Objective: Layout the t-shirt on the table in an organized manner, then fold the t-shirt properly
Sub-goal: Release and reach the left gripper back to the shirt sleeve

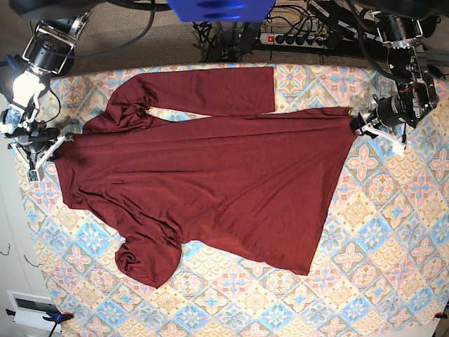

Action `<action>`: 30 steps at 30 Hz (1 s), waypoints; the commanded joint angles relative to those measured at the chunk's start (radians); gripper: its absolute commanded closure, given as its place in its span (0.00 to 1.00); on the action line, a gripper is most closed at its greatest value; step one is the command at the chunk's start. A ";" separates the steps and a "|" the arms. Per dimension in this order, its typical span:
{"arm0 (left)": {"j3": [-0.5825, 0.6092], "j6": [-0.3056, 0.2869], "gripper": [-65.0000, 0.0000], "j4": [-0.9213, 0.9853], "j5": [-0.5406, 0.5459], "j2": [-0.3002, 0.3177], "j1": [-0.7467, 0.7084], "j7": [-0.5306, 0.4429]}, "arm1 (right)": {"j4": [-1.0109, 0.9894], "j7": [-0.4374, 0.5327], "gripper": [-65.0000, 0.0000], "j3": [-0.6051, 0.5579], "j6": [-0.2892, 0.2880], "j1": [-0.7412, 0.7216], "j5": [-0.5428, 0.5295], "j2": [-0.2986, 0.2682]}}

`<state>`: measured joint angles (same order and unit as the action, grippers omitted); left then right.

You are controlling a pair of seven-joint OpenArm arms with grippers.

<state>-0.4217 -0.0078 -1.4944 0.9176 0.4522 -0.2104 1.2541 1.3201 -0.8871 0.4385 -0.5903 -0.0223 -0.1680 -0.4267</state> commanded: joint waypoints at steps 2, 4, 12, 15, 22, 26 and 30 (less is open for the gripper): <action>-0.042 -0.005 0.59 -0.021 0.027 0.032 -0.010 -0.009 | 0.016 0.018 1.00 0.006 0.005 -0.017 -0.006 -0.025; -0.050 -0.024 0.50 -0.036 0.048 0.035 -0.011 -0.004 | 0.016 0.018 1.00 0.006 0.005 -0.017 -0.006 -0.025; -0.104 -0.031 0.08 -0.220 0.133 0.029 -0.110 0.042 | 0.019 0.018 1.00 0.001 0.005 -0.017 -0.006 -0.025; -0.058 -0.031 0.09 -0.318 0.223 0.027 -0.163 0.052 | 0.017 0.021 1.00 0.001 0.005 -0.017 -0.006 -0.025; 0.139 -0.030 0.12 -0.378 0.222 -0.054 -0.189 0.060 | 0.017 0.021 1.00 0.006 0.005 -0.021 -0.006 -0.025; 0.264 -0.025 0.17 -0.377 0.087 -0.115 -0.185 0.054 | 0.017 0.021 1.00 0.007 0.005 -0.020 -0.006 -0.025; 0.344 -0.025 0.20 -0.377 -0.025 -0.166 -0.182 0.054 | 0.017 0.021 1.00 0.007 0.005 -0.018 -0.006 -0.025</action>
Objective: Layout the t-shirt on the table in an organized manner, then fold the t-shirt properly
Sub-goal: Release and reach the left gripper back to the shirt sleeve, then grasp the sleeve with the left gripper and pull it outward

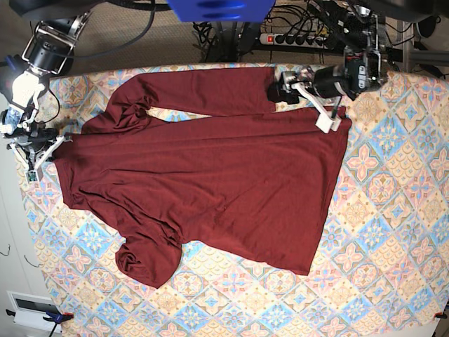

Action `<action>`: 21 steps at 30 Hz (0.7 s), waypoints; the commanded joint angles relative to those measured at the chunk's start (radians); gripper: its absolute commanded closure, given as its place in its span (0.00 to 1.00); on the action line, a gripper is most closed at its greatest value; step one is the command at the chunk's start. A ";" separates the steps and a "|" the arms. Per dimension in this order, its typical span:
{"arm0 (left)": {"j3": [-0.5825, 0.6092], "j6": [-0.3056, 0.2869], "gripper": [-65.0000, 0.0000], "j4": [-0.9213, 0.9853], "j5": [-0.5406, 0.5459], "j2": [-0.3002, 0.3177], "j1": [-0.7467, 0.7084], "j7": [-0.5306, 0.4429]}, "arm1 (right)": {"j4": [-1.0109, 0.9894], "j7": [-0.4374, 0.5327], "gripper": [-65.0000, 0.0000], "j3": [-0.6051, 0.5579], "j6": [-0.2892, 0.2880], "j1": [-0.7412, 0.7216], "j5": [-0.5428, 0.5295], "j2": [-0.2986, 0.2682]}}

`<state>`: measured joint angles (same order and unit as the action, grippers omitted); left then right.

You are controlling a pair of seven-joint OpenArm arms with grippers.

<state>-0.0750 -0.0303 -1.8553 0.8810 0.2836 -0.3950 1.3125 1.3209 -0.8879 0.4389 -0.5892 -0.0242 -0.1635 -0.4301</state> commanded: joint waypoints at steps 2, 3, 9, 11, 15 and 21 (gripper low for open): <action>0.033 -0.003 0.20 0.003 -0.035 -0.019 0.012 -0.004 | 0.016 0.022 1.00 0.007 0.004 -0.015 -0.011 -0.022; 0.053 -0.003 0.20 0.026 -0.055 -0.027 0.021 -0.004 | 0.016 0.022 1.00 0.007 0.004 -0.015 -0.011 -0.022; 0.145 -0.001 0.20 0.141 -0.085 -0.033 0.072 -0.004 | 0.016 0.022 1.00 0.007 0.004 -0.015 -0.011 -0.022; 0.168 -0.001 0.20 0.148 -0.085 -0.033 0.080 -0.004 | 0.016 0.022 1.00 0.007 0.004 -0.015 -0.011 -0.023; 0.225 -0.001 0.29 0.184 -0.087 -0.033 0.086 -0.001 | 0.016 0.022 1.00 0.008 0.004 -0.015 -0.011 -0.023; 0.251 -0.009 0.90 0.188 -0.082 -0.020 0.077 -0.003 | 0.016 0.019 1.00 0.071 0.004 -0.013 -0.011 -0.023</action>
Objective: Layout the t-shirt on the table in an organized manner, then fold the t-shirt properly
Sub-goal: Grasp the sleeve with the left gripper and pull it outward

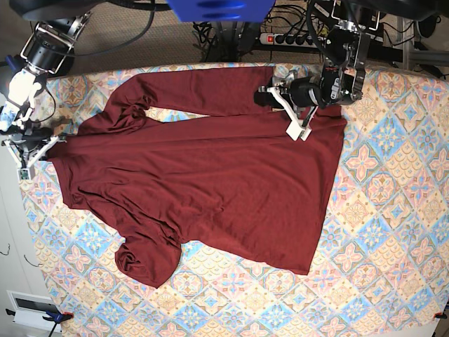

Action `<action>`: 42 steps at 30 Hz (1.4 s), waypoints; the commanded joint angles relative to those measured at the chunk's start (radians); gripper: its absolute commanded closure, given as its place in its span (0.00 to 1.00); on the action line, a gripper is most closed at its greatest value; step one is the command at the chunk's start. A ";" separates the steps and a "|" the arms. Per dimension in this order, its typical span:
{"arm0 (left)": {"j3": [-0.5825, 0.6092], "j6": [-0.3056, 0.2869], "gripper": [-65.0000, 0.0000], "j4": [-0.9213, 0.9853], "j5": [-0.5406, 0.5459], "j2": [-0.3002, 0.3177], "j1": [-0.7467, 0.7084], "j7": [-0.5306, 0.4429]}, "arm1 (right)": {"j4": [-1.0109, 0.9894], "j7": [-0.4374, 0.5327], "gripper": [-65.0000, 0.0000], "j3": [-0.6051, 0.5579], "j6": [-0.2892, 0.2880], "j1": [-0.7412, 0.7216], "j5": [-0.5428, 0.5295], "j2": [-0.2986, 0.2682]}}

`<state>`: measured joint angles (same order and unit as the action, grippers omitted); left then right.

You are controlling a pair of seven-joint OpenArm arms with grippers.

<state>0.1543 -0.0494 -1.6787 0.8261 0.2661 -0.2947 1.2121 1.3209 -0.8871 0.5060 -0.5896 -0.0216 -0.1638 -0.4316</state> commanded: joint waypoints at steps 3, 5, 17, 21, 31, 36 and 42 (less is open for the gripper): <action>0.023 0.010 1.00 0.009 -0.023 0.042 -0.024 0.102 | 0.016 0.015 1.00 0.007 0.004 -0.015 -0.010 -0.022; 0.023 0.010 1.00 -0.027 -0.004 0.075 -0.028 0.102 | 0.015 0.015 1.00 0.010 0.004 -0.007 -0.010 -0.022; -0.154 0.001 1.00 -0.192 0.183 0.304 -0.128 0.099 | 0.015 0.021 1.00 0.004 0.004 0.019 -0.010 -0.022; -0.299 -0.102 1.00 -0.197 0.287 0.368 -0.153 0.101 | 0.015 0.013 1.00 0.003 0.004 0.019 -0.010 -0.022; -0.422 -0.192 1.00 -0.281 0.405 0.440 -0.222 0.104 | -0.034 0.023 1.00 0.010 0.004 0.027 0.059 -0.022; -0.421 -0.194 1.00 -0.338 0.407 0.442 -0.226 0.159 | -0.022 0.023 1.00 0.010 0.004 0.079 0.057 -0.022; -0.421 -0.194 1.00 -0.338 0.407 0.442 -0.226 0.160 | -0.022 0.030 1.00 0.019 0.004 0.134 0.057 -0.022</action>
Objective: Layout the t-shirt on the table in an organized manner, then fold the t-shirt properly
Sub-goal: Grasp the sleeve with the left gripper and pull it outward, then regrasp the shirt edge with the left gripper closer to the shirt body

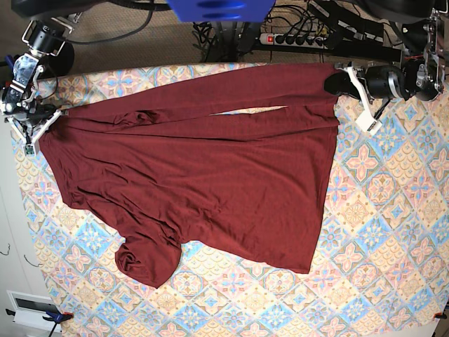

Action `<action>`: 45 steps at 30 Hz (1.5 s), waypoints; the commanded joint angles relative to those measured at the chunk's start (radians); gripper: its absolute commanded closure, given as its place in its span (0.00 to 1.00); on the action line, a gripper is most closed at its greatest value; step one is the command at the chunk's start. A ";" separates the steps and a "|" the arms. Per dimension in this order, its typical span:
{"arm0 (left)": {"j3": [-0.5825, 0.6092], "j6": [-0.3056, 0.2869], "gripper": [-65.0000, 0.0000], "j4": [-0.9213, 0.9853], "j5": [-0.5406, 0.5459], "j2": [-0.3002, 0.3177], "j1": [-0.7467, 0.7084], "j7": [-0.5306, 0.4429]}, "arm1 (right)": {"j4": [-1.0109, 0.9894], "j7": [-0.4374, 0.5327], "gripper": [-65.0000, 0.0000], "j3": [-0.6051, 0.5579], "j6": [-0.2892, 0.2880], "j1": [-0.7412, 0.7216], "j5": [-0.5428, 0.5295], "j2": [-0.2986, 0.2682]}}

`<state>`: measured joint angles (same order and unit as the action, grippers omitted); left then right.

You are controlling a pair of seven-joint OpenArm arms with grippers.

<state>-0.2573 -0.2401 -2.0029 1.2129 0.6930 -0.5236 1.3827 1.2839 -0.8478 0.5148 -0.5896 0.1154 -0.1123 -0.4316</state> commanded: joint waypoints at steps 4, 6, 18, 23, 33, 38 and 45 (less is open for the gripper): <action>-0.009 -0.003 1.00 -0.014 0.020 0.015 0.003 -0.010 | 0.015 0.017 1.00 0.058 0.004 0.025 0.006 -0.022; -0.009 -0.003 1.00 -0.014 0.020 0.015 0.004 -0.010 | 0.015 0.017 1.00 0.058 0.004 0.030 0.006 -0.022; -0.015 -0.180 1.00 -0.014 0.083 -0.014 0.089 -0.010 | 0.015 0.014 1.00 0.055 0.004 0.033 0.006 -0.020; -0.087 -0.180 1.00 -0.008 0.146 -0.040 0.122 -0.022 | 0.015 0.014 1.00 0.057 0.004 0.033 0.006 -0.020; -0.167 -0.175 1.00 0.146 0.107 -0.175 0.262 -0.075 | 0.013 0.014 1.00 0.058 0.004 0.031 0.007 -0.020; -0.162 -0.175 1.00 0.227 -0.098 -0.281 0.340 -0.076 | 0.013 0.015 1.00 0.058 0.004 0.031 0.007 -0.020; -0.078 -0.175 1.00 0.259 -0.394 -0.370 0.402 -0.075 | 0.013 0.015 1.00 0.058 0.004 0.031 0.007 -0.020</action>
<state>-0.3344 -0.4091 -1.7294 0.7822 0.3161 -0.1410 1.3247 1.2858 -0.8291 0.5659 -0.5896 0.1501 -0.1116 -0.4309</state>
